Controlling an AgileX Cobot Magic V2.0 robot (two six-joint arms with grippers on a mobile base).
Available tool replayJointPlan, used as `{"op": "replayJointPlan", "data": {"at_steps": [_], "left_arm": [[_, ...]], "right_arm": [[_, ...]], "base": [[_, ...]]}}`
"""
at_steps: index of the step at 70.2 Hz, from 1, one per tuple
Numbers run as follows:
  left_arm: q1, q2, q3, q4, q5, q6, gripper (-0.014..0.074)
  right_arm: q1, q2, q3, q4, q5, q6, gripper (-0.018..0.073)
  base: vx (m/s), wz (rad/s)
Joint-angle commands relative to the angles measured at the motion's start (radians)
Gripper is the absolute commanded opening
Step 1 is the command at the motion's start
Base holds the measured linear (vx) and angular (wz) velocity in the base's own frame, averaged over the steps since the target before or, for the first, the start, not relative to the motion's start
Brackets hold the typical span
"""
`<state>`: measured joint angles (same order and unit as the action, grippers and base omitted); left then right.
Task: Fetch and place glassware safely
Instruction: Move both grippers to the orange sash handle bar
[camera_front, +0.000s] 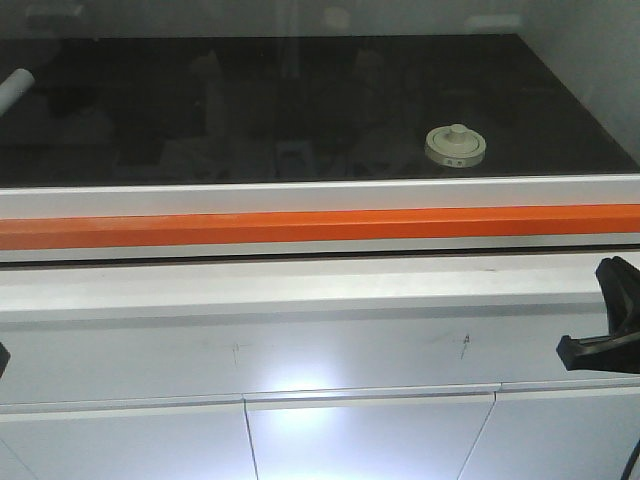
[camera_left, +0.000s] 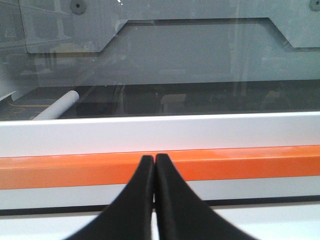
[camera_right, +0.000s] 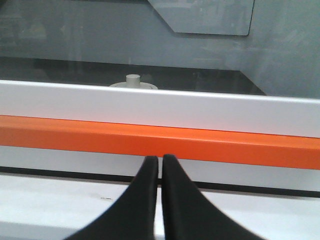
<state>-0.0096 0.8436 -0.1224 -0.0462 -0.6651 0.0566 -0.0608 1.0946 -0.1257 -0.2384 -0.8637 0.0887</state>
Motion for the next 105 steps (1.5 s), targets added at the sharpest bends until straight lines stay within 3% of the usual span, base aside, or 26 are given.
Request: {"op": "replayJointPlan", "data": {"at_steps": [1, 16, 31, 105], "left_arm": [[-0.006, 0.043, -0.024, -0.011, -0.131, 0.006, -0.0007], [-0.006, 0.113, -0.024, -0.009, -0.213, 0.002, -0.0007], [-0.006, 0.12, -0.024, -0.009, -0.225, 0.002, -0.0007], [-0.006, 0.12, -0.024, -0.009, -0.225, 0.002, -0.0007]], "right_arm": [[-0.003, 0.076, -0.025, 0.001, -0.181, -0.015, -0.0001], [-0.003, 0.242, -0.028, 0.03, -0.33, -0.033, -0.0001], [-0.003, 0.347, -0.033, 0.062, -0.415, -0.089, -0.0001], [-0.003, 0.605, -0.275, 0.058, -0.379, -0.099, -0.0001]], "base": [[0.0, 0.0], [0.0, 0.0], [0.0, 0.0], [0.0, 0.0]]}}
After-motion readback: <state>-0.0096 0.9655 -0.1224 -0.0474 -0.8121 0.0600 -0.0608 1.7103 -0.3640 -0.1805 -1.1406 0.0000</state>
